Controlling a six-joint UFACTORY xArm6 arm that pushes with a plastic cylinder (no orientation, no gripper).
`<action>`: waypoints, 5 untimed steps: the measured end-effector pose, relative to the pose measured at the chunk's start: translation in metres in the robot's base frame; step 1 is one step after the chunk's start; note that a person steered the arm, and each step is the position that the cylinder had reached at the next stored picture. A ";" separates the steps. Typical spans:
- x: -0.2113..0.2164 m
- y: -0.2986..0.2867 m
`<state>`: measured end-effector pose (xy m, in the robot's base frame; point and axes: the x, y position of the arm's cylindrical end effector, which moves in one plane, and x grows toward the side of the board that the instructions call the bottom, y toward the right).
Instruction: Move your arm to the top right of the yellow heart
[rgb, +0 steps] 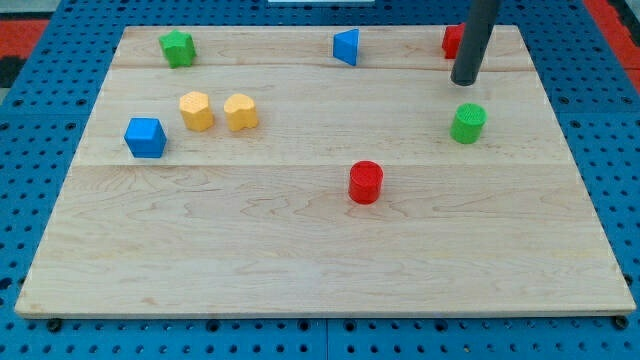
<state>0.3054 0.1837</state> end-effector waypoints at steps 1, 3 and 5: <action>0.005 -0.012; 0.035 -0.051; 0.004 -0.186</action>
<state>0.3094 -0.0019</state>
